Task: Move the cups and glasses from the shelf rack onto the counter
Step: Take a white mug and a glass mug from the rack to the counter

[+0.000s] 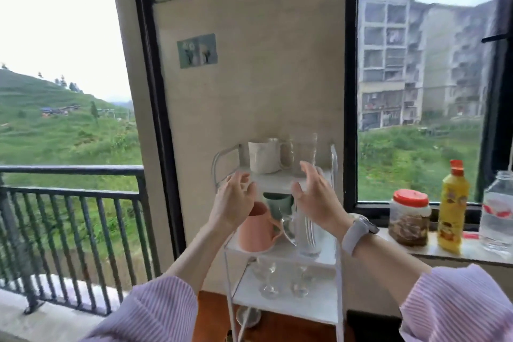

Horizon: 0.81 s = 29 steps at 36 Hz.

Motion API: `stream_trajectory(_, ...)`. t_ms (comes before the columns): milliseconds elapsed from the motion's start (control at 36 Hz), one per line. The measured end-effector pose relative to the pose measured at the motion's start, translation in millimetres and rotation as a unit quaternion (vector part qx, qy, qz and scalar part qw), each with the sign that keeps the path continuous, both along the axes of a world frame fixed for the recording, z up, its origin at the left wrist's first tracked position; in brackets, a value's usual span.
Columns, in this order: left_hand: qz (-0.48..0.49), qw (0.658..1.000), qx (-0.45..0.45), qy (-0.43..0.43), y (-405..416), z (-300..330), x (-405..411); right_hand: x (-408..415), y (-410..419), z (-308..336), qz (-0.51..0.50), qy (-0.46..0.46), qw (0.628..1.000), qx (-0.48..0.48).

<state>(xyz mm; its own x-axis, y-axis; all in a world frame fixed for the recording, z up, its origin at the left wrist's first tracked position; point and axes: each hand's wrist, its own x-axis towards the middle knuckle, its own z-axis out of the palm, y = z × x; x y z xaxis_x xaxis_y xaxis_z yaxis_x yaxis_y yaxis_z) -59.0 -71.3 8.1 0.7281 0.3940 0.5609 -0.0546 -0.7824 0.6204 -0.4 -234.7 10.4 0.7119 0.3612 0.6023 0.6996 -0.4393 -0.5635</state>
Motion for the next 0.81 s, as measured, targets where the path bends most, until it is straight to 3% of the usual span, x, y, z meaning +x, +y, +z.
stream_trajectory(139,-0.038,0.998,-0.041,-0.013,34,15,52,49,35,10,-0.090,0.063,0.992,0.063)
stream_trajectory(333,-0.096,0.989,-0.116,-0.004,43,19,117,114,58,19,-0.141,0.153,0.965,0.160)
stream_trajectory(583,-0.146,0.972,-0.182,-0.013,42,14,157,136,59,6,-0.174,0.121,0.966,0.149)
stream_trajectory(806,-0.170,0.967,-0.187,-0.010,49,15,161,132,55,13,-0.163,0.115,0.966,0.165)
